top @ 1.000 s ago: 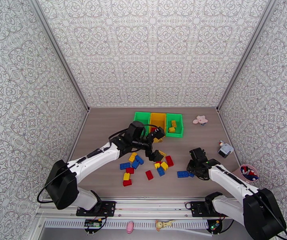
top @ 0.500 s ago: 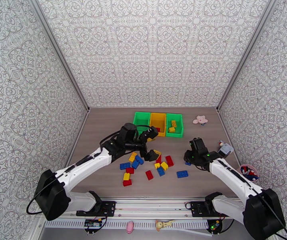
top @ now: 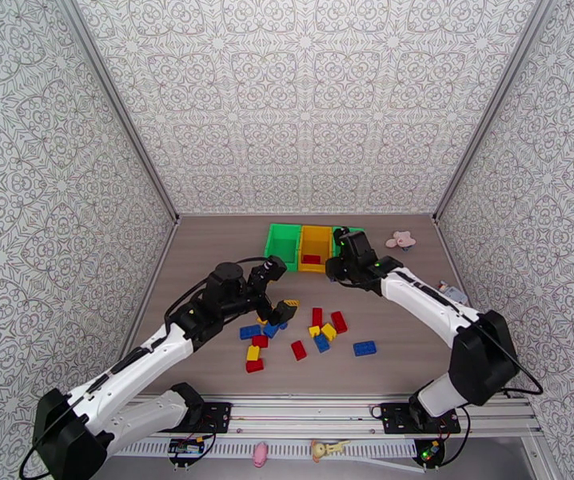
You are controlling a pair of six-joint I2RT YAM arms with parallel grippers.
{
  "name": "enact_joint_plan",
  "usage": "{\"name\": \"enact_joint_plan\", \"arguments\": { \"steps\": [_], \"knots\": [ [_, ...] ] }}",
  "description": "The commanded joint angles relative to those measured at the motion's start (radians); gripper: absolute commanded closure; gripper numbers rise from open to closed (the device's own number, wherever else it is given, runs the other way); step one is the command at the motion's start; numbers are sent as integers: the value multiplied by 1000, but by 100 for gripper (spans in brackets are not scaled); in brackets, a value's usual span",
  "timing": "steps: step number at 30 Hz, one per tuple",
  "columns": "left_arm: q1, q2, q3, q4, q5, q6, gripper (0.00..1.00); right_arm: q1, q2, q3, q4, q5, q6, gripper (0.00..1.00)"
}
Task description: Sort the legos into containers by color
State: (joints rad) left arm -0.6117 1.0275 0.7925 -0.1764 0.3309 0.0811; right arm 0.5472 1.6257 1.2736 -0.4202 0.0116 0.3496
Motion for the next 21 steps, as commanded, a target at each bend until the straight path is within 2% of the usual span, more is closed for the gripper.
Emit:
{"name": "enact_joint_plan", "arguments": {
  "steps": [1, 12, 21],
  "knots": [
    [19, -48, -31, 3, -76, -27, 0, 37, 98, 127, 98, -27, -66, 79],
    [44, -106, -71, -25, -139, -47, 0, 53, 388, 412, 252, -31, -82, 80],
    [47, -106, -72, -18, -143, -47, 0, 51, 598, 570, 314, 44, -133, 81]
  ]
}}
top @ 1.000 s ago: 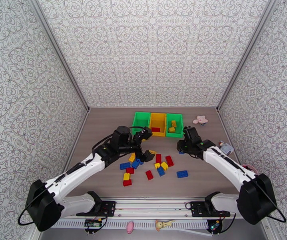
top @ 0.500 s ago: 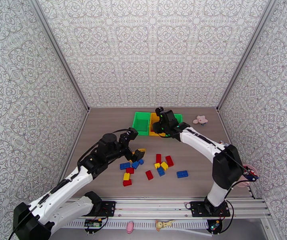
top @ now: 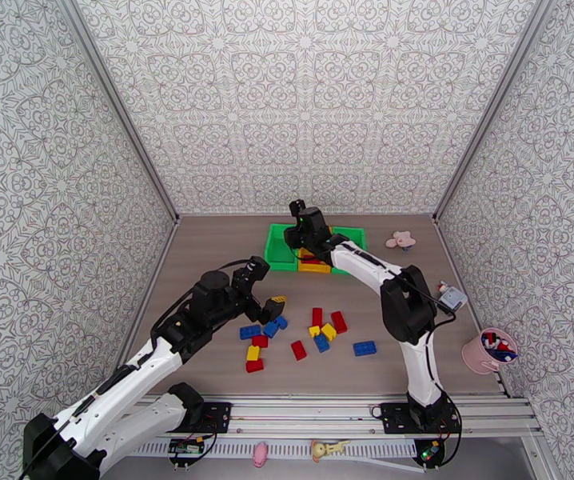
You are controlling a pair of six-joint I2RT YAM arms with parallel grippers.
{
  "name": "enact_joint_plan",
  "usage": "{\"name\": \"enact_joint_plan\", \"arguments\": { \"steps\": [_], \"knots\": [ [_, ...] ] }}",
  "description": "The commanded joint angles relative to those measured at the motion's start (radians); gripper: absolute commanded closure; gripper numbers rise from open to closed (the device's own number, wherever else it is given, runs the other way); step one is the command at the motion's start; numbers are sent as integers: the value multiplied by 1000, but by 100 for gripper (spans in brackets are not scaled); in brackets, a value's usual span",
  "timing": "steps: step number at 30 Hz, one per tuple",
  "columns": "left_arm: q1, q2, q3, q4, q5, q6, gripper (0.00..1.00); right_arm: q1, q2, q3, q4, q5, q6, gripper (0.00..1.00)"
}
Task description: Sort the legos into containers by color
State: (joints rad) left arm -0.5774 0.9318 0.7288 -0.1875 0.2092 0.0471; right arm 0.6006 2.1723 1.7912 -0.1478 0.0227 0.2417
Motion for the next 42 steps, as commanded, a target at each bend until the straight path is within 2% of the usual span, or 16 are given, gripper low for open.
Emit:
{"name": "enact_joint_plan", "arguments": {
  "steps": [1, 6, 9, 12, 14, 18, 20, 23, 27, 31, 34, 39, 42],
  "knots": [
    [13, -11, -6, -7, -22, -12, 0, -1, 72, 71, 43, 29, -28, 81],
    [12, -13, -5, -15, -35, -16, 0, -2, 108, 118, 28, 13, -26, 75],
    [12, -20, -9, -10, -67, -30, 1, -2, 81, 100, 32, 13, -42, 66],
    [13, -16, -5, -19, -131, -58, 0, -2, 28, 59, 38, 11, -61, 51],
    [14, -6, -3, -31, -209, -109, 0, -2, -30, -14, 87, 14, -70, 43],
    [17, 32, 9, -69, -265, -155, 0, -2, -156, -181, 186, 14, -74, 31],
    [22, 64, 38, -124, -336, -234, 0, -2, -219, -281, 232, 5, -77, 27],
    [47, 126, 93, -221, -363, -354, 0, -2, -329, -442, 310, -24, -97, 21],
    [54, 215, 148, -309, -327, -402, 0, -2, -486, -645, 382, -61, -135, 15],
    [69, 349, 254, -458, -288, -465, 0, -2, -641, -792, 353, -114, -184, 12],
    [59, 442, 311, -531, -279, -509, 0, -2, -737, -859, 288, -122, -194, 11],
    [41, 555, 342, -537, -234, -562, 4, -2, -842, -923, 215, -122, -206, 11],
    [45, 654, 388, -557, -199, -540, 11, -2, -873, -934, 188, -125, -213, 11]
  ]
}}
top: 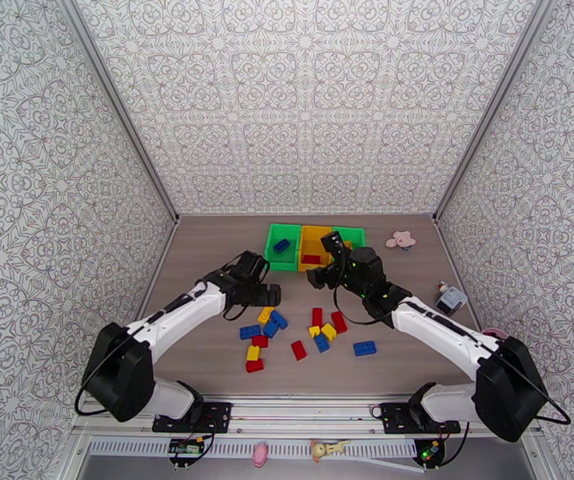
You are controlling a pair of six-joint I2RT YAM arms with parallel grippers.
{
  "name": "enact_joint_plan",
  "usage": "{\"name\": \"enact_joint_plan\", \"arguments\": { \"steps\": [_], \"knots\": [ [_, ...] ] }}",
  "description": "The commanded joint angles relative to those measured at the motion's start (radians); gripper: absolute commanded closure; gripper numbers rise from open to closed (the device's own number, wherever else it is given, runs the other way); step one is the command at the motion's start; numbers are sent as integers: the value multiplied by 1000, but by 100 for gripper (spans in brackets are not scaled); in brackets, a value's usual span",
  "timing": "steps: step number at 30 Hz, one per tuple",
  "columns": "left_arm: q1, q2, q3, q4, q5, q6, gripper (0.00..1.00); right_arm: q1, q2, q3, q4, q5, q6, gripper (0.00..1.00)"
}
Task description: Sort the legos into containers by color
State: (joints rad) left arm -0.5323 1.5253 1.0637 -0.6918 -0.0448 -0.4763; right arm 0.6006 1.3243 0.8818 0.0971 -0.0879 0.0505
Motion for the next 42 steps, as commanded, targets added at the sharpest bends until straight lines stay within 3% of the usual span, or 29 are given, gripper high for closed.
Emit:
{"name": "enact_joint_plan", "arguments": {
  "steps": [1, 12, 25, 28, 33, 42],
  "knots": [
    [4, 95, 69, -59, 67, -16, 13, -2, -29, -29, -55, -6, -18, 10],
    [-2, 312, 189, -116, 33, 45, 27, -2, -25, -52, -32, 25, 26, 10],
    [-15, 384, 182, -158, 25, 77, 42, -2, -23, -74, -7, 34, 44, 10],
    [-19, 394, 182, -160, 15, 76, 45, -2, -20, -72, -5, 30, 48, 10],
    [-21, 406, 182, -143, 15, 73, 60, -2, -27, -75, -4, 34, 51, 10],
    [-47, 261, 154, 3, -60, 98, 64, -3, -87, -111, -12, 62, 68, 10]
  ]
}}
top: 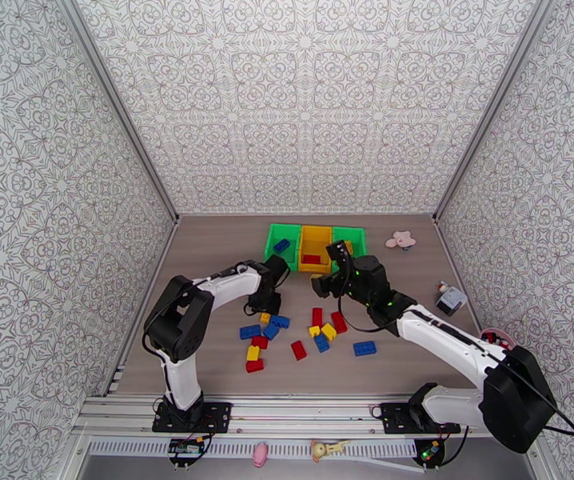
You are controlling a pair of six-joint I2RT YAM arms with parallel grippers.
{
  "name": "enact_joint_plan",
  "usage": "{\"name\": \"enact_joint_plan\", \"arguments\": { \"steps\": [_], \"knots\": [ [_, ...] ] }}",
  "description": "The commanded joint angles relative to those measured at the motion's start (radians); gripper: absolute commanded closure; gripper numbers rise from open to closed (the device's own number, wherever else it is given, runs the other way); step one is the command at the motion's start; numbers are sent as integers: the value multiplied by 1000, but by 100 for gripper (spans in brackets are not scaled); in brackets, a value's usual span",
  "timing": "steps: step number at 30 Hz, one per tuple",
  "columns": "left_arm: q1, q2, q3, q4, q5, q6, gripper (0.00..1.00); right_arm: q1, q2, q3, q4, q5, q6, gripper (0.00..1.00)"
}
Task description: Sort the legos into containers by color
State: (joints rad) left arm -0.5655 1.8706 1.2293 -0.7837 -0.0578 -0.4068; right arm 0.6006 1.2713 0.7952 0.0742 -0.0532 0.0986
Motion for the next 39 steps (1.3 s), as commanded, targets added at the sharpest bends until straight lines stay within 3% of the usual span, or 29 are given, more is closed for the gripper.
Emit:
{"name": "enact_joint_plan", "arguments": {
  "steps": [1, 9, 15, 22, 31, 39],
  "knots": [
    [-14, -103, -15, 126, -56, 37, 64, -5, -40, -34, 15, 34, 24, 10],
    [-45, -187, -41, 455, -60, 166, 67, -33, -128, -105, 47, 28, 62, 10],
    [-48, -178, -43, 768, 117, 229, 67, -49, -236, -121, -11, 42, 41, 10],
    [-65, -13, 120, 934, 247, 255, 67, -76, -320, -126, -85, 132, 26, 8],
    [-73, 236, 349, 1083, 291, 267, 68, -100, -347, -94, -169, 159, -6, 7],
    [-72, 431, 541, 1120, 345, 286, 67, -103, -372, -96, -194, 177, -1, 7]
  ]
}}
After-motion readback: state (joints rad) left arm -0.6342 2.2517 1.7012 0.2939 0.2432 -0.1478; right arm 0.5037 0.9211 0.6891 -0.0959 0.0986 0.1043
